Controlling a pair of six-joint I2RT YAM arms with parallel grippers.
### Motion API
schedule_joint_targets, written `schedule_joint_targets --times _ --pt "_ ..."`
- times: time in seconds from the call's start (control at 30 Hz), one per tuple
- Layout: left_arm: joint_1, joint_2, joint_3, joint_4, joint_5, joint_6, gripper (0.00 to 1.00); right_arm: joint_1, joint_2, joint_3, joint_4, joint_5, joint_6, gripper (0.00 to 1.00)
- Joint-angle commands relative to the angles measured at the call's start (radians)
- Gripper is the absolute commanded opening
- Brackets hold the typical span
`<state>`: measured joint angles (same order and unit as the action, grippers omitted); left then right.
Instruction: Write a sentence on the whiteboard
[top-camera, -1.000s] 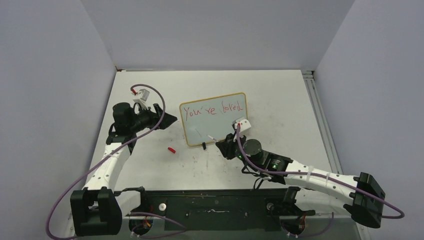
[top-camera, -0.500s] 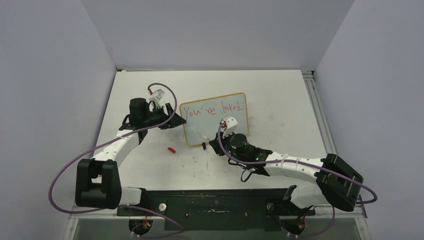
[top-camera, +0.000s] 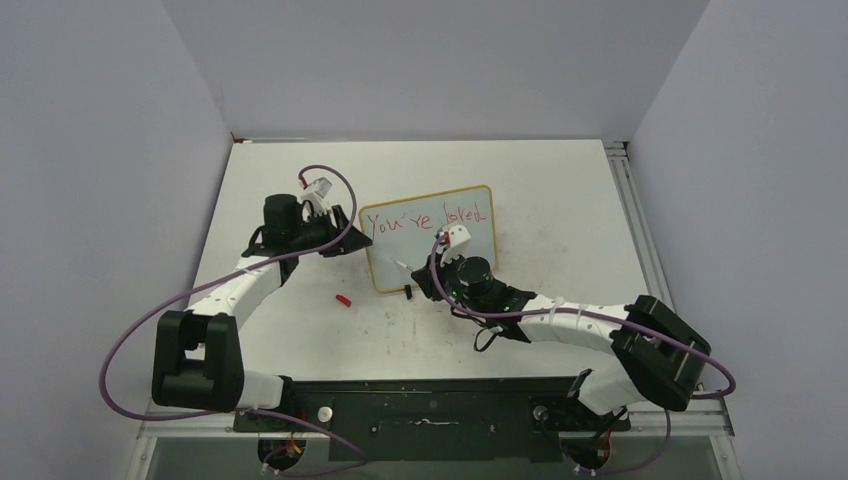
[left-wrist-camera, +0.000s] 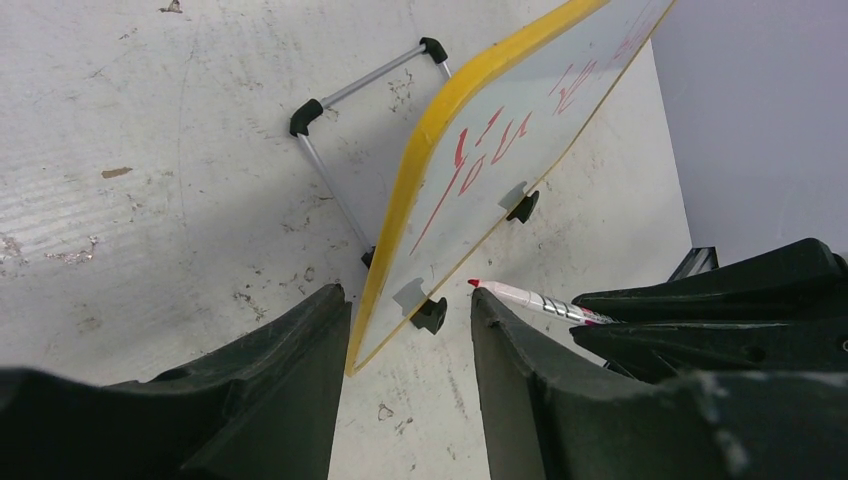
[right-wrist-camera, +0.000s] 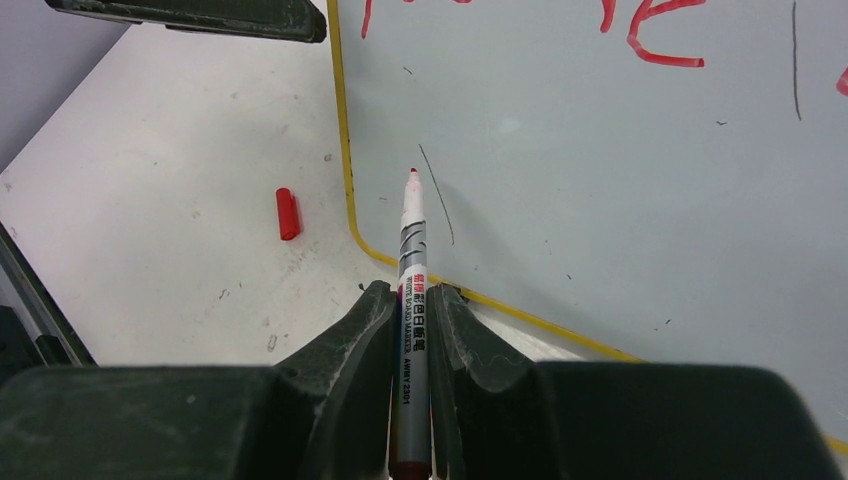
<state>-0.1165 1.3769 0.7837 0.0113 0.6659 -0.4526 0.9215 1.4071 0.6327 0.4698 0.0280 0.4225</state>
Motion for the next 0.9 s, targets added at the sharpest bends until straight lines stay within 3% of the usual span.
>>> schedule_joint_targets --times 0.0,0.87 --pt "-0.005 0.008 0.052 0.022 -0.007 0.006 0.46 -0.01 0.021 0.053 0.079 -0.002 -0.016 0.05" --pt "-0.015 0.023 0.057 0.022 0.006 -0.001 0.43 -0.015 0.091 0.093 0.057 0.064 -0.026 0.05"
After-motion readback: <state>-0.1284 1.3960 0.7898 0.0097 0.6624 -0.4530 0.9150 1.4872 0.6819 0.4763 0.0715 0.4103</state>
